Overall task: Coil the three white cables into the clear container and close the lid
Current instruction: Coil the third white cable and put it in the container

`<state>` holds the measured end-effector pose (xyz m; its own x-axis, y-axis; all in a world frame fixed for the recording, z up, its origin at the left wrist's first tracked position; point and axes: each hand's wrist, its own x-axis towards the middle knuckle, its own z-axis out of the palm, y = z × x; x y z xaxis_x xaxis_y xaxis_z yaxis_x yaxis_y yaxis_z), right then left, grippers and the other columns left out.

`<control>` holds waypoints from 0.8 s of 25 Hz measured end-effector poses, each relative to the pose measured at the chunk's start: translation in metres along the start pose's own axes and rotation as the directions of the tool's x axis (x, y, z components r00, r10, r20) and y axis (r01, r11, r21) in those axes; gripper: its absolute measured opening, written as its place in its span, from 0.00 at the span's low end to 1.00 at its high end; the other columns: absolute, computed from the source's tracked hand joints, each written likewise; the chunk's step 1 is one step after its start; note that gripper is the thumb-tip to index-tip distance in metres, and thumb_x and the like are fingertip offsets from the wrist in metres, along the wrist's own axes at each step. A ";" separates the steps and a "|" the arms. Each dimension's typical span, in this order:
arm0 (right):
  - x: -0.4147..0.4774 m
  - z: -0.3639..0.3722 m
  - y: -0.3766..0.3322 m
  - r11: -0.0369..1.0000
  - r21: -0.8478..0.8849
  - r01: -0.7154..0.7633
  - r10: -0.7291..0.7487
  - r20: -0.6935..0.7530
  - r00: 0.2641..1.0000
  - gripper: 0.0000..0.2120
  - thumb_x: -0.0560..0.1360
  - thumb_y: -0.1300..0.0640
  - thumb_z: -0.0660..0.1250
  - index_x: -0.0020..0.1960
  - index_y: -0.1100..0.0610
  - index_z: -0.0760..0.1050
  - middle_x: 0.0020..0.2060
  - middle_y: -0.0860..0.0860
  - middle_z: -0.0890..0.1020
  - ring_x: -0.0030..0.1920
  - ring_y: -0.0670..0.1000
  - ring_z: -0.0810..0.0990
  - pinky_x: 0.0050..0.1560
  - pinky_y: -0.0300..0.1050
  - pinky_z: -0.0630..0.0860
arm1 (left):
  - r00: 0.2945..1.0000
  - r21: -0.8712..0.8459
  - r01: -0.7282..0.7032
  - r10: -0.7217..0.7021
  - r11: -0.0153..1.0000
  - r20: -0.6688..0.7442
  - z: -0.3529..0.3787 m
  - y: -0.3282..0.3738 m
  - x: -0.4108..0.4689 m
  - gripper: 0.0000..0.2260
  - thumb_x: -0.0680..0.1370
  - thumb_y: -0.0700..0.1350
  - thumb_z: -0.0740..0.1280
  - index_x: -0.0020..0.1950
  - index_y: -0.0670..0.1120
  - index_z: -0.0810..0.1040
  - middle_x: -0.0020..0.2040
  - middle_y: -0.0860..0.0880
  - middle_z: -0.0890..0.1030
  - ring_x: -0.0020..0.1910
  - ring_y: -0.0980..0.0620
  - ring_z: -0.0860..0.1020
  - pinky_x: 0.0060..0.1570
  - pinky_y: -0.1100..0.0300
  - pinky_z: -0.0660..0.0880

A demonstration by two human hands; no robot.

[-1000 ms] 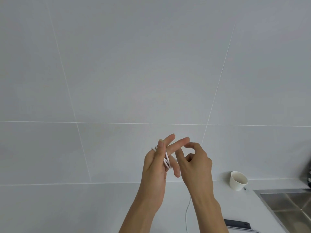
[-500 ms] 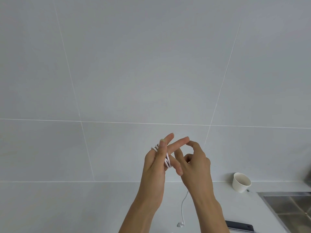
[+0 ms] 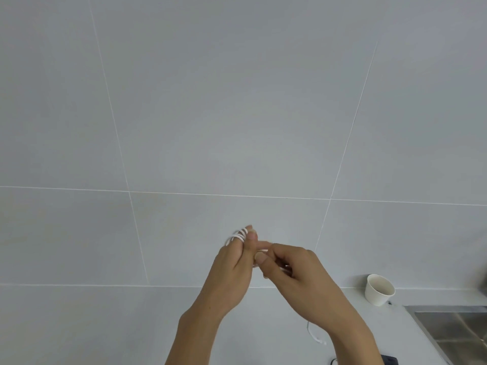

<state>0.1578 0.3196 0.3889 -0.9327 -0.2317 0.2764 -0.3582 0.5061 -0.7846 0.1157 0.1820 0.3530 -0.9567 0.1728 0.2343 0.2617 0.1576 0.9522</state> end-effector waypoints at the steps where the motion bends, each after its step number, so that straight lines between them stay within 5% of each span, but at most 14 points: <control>1: 0.000 -0.004 -0.004 1.000 0.024 0.002 -0.002 0.009 1.000 0.16 0.81 0.52 0.63 0.34 0.47 0.74 0.26 0.42 0.79 0.24 0.44 0.65 0.29 0.32 0.62 | 0.999 0.028 0.025 -0.026 0.999 0.029 -0.002 0.000 -0.002 0.24 0.79 0.61 0.50 0.60 0.48 0.77 0.46 0.66 0.82 0.46 0.68 0.79 0.46 0.74 0.72; 5: 0.004 -0.017 -0.008 0.998 0.043 0.054 -0.055 0.037 0.998 0.15 0.81 0.54 0.64 0.38 0.61 0.74 0.19 0.41 0.73 0.23 0.41 0.70 0.31 0.30 0.64 | 0.972 0.023 0.018 -0.023 1.000 0.232 -0.004 0.009 -0.010 0.30 0.80 0.62 0.46 0.50 0.43 0.79 0.35 0.46 0.84 0.32 0.51 0.81 0.39 0.63 0.74; 11: 0.015 -0.027 0.005 0.971 0.220 0.096 -0.095 -0.014 0.995 0.11 0.79 0.55 0.68 0.39 0.57 0.76 0.25 0.49 0.78 0.30 0.51 0.73 0.37 0.45 0.69 | 0.922 -0.276 0.109 0.007 0.955 0.388 0.003 0.023 -0.024 0.30 0.77 0.67 0.46 0.40 0.45 0.76 0.23 0.50 0.73 0.19 0.54 0.66 0.30 0.64 0.68; 16: 0.021 -0.017 0.009 0.924 0.372 0.093 -0.078 -0.055 0.995 0.13 0.78 0.51 0.66 0.35 0.49 0.75 0.31 0.44 0.75 0.34 0.46 0.72 0.40 0.37 0.70 | 0.927 -0.510 0.152 0.057 0.847 0.370 0.007 0.029 -0.030 0.21 0.77 0.63 0.58 0.33 0.49 0.72 0.18 0.54 0.66 0.17 0.57 0.58 0.26 0.55 0.48; 20: 0.022 -0.002 0.025 0.934 0.351 0.069 -0.046 -0.072 0.996 0.16 0.83 0.55 0.61 0.37 0.58 0.74 0.33 0.58 0.76 0.37 0.50 0.76 0.43 0.48 0.73 | 0.973 -0.614 0.067 0.086 0.786 0.215 0.013 0.033 -0.030 0.22 0.82 0.55 0.58 0.33 0.45 0.75 0.17 0.53 0.66 0.17 0.57 0.60 0.25 0.65 0.60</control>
<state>0.1283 0.3289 0.3768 -0.9158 -0.1943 0.3516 -0.3839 0.1654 -0.9084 0.1547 0.1945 0.3748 -0.8808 0.3908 0.2674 0.0637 -0.4618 0.8847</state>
